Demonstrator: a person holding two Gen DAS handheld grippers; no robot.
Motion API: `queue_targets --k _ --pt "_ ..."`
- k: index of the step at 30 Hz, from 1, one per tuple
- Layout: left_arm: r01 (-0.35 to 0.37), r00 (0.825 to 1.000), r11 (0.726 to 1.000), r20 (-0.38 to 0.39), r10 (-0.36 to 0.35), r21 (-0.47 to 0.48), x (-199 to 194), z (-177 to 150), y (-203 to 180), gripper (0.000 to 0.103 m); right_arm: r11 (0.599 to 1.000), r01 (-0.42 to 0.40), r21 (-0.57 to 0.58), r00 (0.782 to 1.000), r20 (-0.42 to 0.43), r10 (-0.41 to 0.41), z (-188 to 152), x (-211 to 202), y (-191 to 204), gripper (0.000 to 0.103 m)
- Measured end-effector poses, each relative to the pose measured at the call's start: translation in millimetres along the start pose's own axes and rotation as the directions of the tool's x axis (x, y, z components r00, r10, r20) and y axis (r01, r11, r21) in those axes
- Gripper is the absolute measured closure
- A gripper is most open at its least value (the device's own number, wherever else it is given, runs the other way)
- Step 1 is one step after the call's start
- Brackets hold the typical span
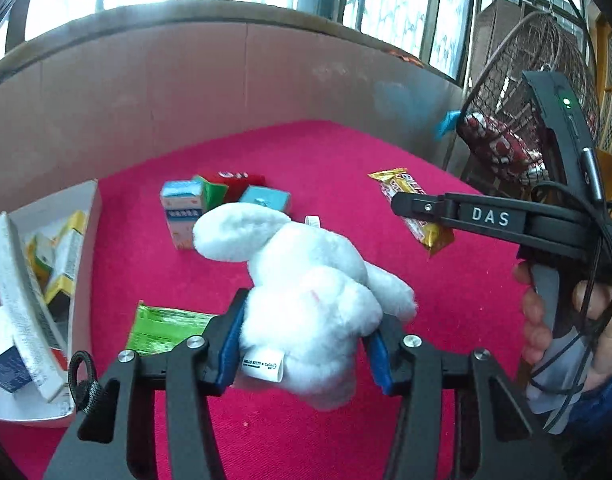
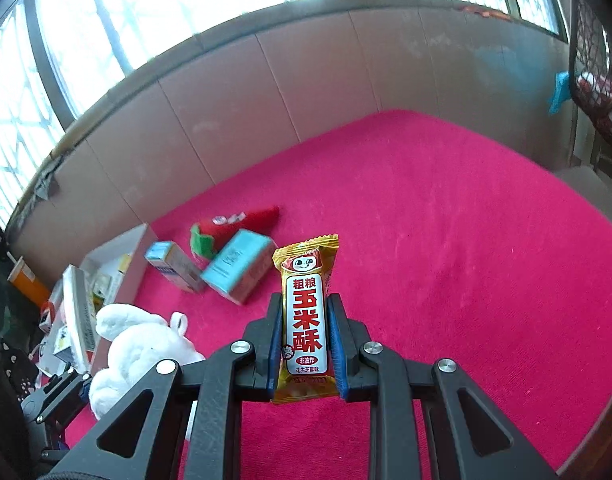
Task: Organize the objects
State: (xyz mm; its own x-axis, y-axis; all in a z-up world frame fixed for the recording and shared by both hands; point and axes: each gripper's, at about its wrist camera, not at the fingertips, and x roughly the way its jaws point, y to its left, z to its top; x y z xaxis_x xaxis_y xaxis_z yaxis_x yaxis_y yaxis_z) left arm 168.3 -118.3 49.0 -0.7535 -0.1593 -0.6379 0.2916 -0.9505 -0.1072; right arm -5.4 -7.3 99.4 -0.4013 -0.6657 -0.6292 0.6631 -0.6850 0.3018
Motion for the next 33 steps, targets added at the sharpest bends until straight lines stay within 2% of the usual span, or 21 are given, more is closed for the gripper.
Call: queue_targets --k 8,18,28,33 --pt "-0.037 0.998 0.999 0.052 0.038 -0.031 -23 5 13 0.051 0.999 -0.024 -0.049 1.0 0.019 0.025 4 -11 25 0.081" --pt "-0.122 0.985 0.989 0.112 0.131 -0.084 -50 9 32 0.051 0.99 -0.063 -0.129 0.996 0.046 0.07 9 -25 59 0.081" --pt "-0.138 0.976 0.98 0.146 0.159 -0.146 -72 4 54 0.051 0.972 -0.102 -0.214 0.993 0.039 0.112 2 -27 99 0.08" --pt "-0.159 0.964 0.972 0.187 0.191 -0.171 -90 7 64 0.051 0.96 -0.127 -0.25 0.987 0.061 0.146 10 -37 120 0.08"
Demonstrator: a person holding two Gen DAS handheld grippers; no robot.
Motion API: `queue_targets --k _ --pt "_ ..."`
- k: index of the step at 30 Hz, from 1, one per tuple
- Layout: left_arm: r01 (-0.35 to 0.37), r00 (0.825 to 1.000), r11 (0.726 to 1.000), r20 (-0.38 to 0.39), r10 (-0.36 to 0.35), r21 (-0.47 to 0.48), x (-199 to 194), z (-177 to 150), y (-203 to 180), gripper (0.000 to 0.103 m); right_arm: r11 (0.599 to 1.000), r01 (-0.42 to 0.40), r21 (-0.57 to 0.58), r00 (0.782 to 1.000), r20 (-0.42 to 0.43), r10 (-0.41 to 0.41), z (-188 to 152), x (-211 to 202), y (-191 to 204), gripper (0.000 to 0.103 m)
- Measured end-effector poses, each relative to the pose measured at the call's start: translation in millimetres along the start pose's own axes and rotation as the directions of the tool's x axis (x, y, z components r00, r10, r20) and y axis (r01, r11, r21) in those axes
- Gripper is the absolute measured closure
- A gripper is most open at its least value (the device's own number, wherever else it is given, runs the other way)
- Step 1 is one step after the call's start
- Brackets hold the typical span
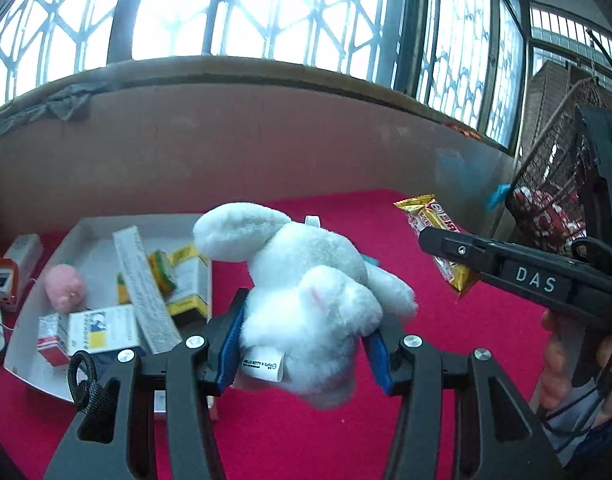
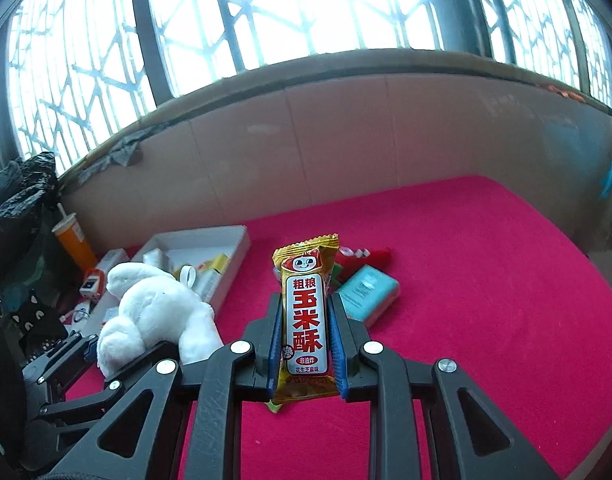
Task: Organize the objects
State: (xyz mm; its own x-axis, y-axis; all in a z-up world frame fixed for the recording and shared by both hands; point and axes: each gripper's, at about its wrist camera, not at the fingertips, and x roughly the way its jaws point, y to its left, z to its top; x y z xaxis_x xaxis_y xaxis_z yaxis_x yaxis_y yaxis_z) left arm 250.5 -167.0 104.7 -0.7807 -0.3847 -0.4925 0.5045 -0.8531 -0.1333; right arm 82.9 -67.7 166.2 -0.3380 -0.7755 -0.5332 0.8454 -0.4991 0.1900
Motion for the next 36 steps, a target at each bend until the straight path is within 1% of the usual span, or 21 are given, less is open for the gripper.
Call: queue_targets --k 3,10,16,19,25,30,36 --pt "-0.019 1.0 0.999 0.023 0.019 -0.03 -10 1 11 0.051 0.999 -0.021 -0.036 1.0 0.013 0.022 3 -4 16 0.08" --pt "-0.054 0.997 0.996 0.043 0.058 -0.077 -26 -5 31 0.051 0.994 -0.062 -0.09 0.998 -0.012 0.061 -7 -1 46 0.08" --pt "-0.084 0.992 0.991 0.08 0.093 -0.106 -42 1 49 0.051 0.987 -0.085 -0.14 0.996 0.021 0.088 6 -10 72 0.08" --pt "-0.098 0.99 0.987 0.089 0.11 -0.125 -48 -2 59 0.051 0.981 -0.101 -0.168 0.994 0.028 0.107 6 -12 87 0.08" --pt "-0.152 0.982 0.973 0.081 0.168 -0.174 -57 -6 90 0.051 0.968 -0.12 -0.219 0.992 0.001 0.123 0 0 116 0.08" --pt "-0.198 0.968 0.958 0.112 0.224 -0.208 -74 -5 113 0.051 0.958 -0.144 -0.248 0.988 0.02 0.154 10 2 143 0.08" --pt "-0.224 0.962 0.941 0.096 0.255 -0.251 -78 -15 139 0.051 0.946 -0.156 -0.283 0.987 -0.01 0.16 4 16 167 0.08"
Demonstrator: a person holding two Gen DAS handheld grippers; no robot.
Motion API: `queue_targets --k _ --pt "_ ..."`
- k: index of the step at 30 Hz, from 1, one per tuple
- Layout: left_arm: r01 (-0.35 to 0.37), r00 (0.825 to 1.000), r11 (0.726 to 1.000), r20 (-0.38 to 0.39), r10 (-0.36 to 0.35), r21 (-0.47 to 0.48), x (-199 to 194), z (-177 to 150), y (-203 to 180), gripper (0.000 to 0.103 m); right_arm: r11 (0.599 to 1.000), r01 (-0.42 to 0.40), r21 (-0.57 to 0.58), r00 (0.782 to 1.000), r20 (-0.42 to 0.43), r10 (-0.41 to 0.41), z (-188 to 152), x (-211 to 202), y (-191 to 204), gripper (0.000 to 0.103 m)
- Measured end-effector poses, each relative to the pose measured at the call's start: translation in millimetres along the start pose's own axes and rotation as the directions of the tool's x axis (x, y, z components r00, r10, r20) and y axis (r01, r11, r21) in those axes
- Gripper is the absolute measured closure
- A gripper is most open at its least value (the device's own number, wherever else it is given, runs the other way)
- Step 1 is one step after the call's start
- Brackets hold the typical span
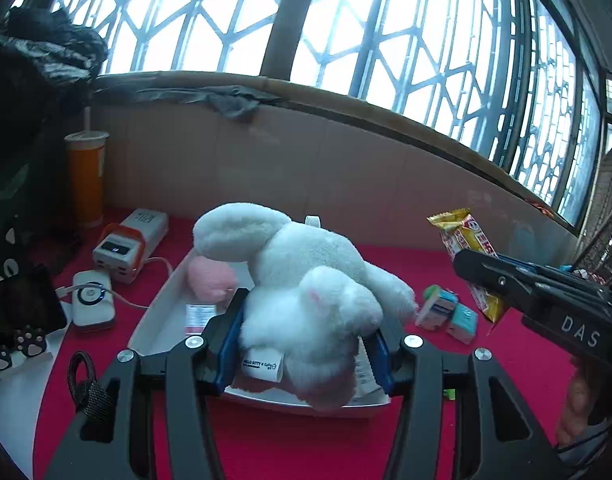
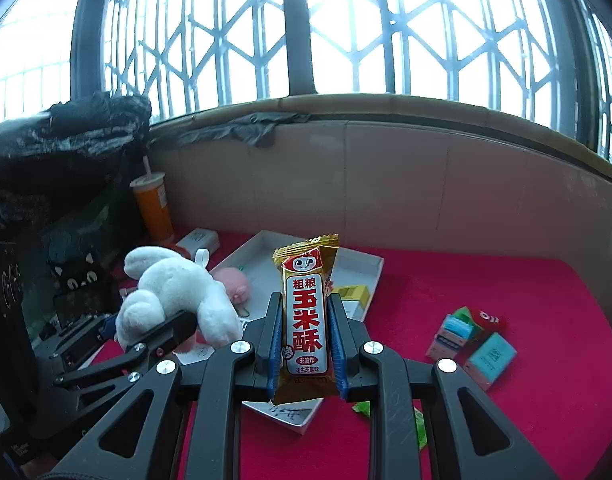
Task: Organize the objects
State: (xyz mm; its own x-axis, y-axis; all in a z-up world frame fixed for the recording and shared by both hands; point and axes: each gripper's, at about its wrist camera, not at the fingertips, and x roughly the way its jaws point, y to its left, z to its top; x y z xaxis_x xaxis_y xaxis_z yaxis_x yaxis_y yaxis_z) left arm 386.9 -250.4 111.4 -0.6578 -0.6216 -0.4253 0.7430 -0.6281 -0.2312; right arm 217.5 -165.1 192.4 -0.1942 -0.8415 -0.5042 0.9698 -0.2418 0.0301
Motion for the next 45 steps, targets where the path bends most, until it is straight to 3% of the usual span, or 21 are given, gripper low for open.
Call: queue_targets --k 9,21,38,45 --pt "-0.036 0.999 0.998 0.007 0.036 -0.043 10 22 35 0.051 1.0 -0.008 -0.018 1.0 0.005 0.008 25 22 20 0.08" --pt "-0.044 0.999 0.998 -0.018 0.043 -0.049 48 47 47 0.051 0.999 0.009 -0.045 1.0 -0.027 -0.01 50 66 31 0.08" --pt "-0.032 0.993 0.994 -0.112 0.02 -0.109 128 56 65 0.05 0.998 0.045 0.054 0.986 -0.162 -0.036 72 164 -20 0.08" --pt "0.001 0.989 0.991 -0.15 -0.021 -0.133 149 48 68 0.05 0.997 0.048 0.068 0.976 -0.214 -0.032 63 196 -28 0.08"
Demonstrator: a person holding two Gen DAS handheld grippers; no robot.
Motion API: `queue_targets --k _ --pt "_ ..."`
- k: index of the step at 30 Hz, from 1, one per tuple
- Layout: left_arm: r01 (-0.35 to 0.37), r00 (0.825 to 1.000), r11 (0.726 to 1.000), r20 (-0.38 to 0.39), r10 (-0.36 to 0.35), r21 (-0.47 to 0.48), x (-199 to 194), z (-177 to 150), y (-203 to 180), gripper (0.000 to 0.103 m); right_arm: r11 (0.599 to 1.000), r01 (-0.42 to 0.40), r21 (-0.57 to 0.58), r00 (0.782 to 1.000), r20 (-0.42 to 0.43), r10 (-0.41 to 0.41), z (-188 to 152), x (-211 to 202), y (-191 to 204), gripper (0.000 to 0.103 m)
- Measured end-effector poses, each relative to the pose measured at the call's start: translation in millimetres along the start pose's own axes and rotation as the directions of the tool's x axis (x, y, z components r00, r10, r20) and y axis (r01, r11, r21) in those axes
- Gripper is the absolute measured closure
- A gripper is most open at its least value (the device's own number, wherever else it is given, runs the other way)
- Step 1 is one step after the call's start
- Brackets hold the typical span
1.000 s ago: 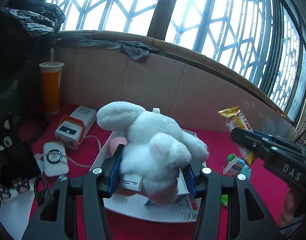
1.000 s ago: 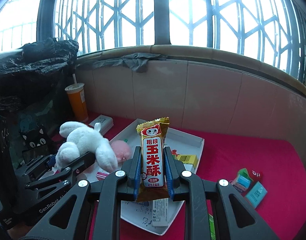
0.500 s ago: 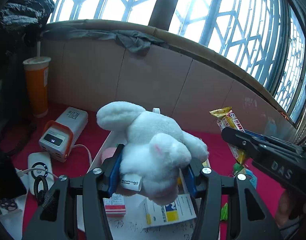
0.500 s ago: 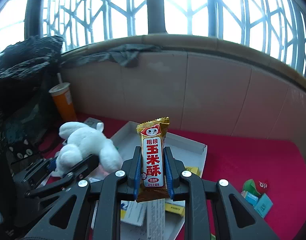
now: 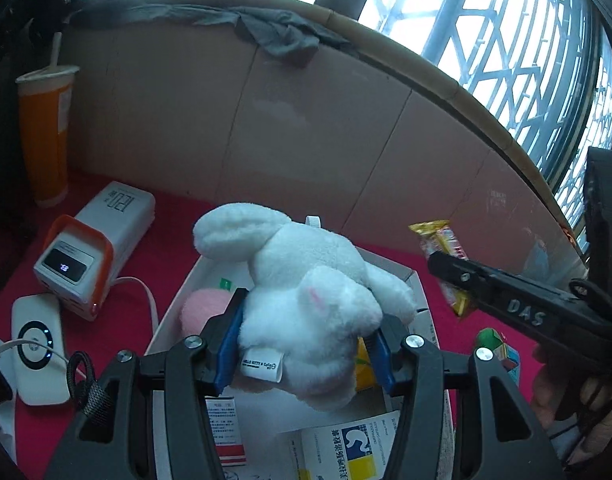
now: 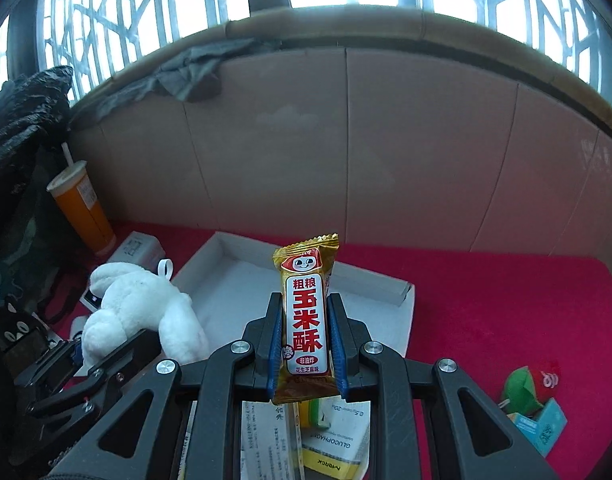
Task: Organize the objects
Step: 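Open the left tool to drop the rabbit while the right tool releases the snack bar into the tray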
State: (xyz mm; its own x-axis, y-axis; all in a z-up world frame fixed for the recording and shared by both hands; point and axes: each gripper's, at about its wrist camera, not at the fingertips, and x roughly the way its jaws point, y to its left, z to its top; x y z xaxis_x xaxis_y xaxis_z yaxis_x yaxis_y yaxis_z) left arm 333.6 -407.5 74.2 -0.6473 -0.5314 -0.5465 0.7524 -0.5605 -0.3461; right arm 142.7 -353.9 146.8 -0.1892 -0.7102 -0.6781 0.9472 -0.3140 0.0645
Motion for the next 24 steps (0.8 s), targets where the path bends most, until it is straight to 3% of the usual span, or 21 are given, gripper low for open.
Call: queue_targets --k 4,5,6,8,17,19,24 --pt "0.014 1.0 1.0 0.003 -0.014 0.002 3 -2 -1 0.043 0.999 -0.017 0.029 0.999 -0.029 0.018 -3 17 -3 0.079" --pt "0.009 1.0 1.0 0.006 -0.009 0.005 2 -2 -1 0.035 0.999 -0.024 0.037 0.999 -0.045 0.025 -4 21 -5 0.072" --pt "0.007 1.0 1.0 0.013 -0.007 0.008 1 -2 -2 0.029 0.999 -0.023 0.044 0.998 -0.049 0.025 -5 23 -6 0.055" --pt "0.0 0.999 1.0 0.035 0.0 0.002 -4 0 -2 0.013 0.998 -0.027 0.06 0.999 -0.038 0.029 -8 20 -9 0.038" --pt "-0.036 0.993 0.999 0.11 0.036 0.001 -35 2 -15 0.009 0.995 -0.038 0.093 0.998 0.055 0.033 -17 -24 -17 0.035" --pt "-0.033 0.993 0.999 0.113 0.031 0.017 -40 -1 -23 0.009 0.994 -0.042 0.098 0.997 0.071 0.035 -20 -36 -20 0.031" --pt "-0.027 0.993 0.999 0.116 0.024 0.031 -53 -10 -41 0.009 0.993 -0.034 0.109 0.99 0.136 0.019 -30 -73 -30 0.01"
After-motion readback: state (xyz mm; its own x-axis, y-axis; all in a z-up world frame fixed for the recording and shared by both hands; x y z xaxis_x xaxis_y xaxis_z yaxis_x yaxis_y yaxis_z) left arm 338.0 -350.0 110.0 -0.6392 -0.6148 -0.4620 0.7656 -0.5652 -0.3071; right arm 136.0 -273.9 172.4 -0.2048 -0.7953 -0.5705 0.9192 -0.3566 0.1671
